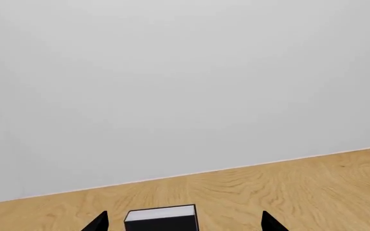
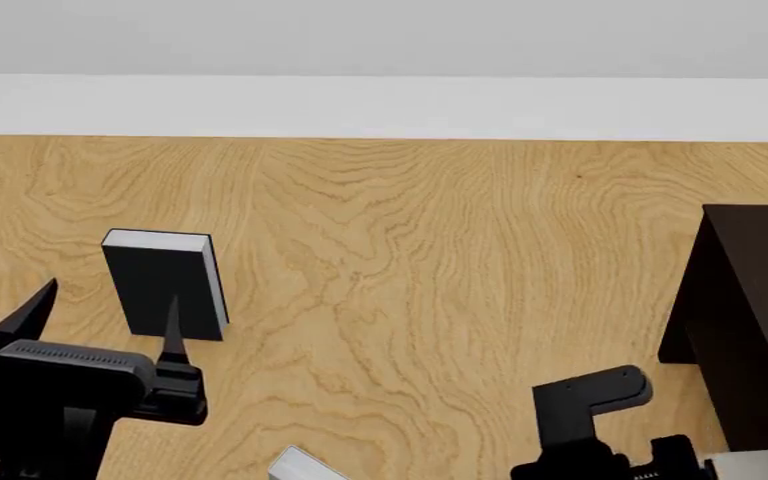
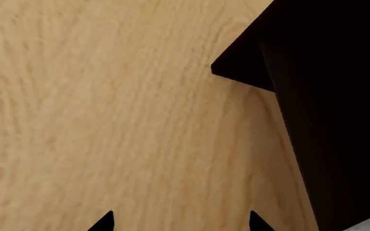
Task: Pick up the book on the right and place it on the cabinet shelf.
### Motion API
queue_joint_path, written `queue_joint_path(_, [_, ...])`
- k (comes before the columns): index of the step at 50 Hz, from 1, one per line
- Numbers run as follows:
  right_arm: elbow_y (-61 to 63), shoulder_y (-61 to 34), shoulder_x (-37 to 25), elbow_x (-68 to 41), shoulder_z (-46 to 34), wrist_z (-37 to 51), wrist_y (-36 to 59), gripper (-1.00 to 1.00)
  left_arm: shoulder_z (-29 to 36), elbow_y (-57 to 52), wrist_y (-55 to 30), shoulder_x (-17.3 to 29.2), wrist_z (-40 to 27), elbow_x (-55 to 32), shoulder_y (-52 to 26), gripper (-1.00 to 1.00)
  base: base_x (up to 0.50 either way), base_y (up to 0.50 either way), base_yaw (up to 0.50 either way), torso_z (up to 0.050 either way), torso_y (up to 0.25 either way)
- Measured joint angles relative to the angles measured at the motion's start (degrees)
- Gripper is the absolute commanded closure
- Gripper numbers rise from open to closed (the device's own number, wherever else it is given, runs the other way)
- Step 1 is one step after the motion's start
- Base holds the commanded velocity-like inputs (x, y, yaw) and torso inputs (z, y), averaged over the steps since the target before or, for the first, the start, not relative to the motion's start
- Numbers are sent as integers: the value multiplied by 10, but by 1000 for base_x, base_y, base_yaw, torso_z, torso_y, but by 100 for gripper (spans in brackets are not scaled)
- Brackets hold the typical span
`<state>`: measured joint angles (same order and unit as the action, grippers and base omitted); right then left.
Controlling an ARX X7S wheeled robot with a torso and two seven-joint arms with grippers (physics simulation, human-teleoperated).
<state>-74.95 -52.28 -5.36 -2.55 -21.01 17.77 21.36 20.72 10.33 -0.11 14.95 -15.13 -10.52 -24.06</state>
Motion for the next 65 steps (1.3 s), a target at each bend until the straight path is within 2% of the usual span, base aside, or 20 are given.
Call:
queue_joint_path(17, [2, 24, 14, 7, 40, 67, -32, -100, -6, 3, 2, 2, 8, -20, -1, -100, 0, 0, 0, 0, 0])
queue_joint_path(33, [23, 54, 11, -5, 60, 75, -29, -100, -7, -4, 2, 5, 8, -30, 0, -100, 0, 0, 0, 0, 0])
queue_joint_path(53, [254, 153, -25, -23, 78, 101, 87, -100, -4, -1, 6, 7, 8, -33, 1, -100, 0, 0, 0, 0, 0])
queue_joint_path(65, [251, 152, -29, -32, 74, 95, 76, -100, -2, 3, 11, 7, 9, -35, 0, -100, 0, 0, 0, 0, 0])
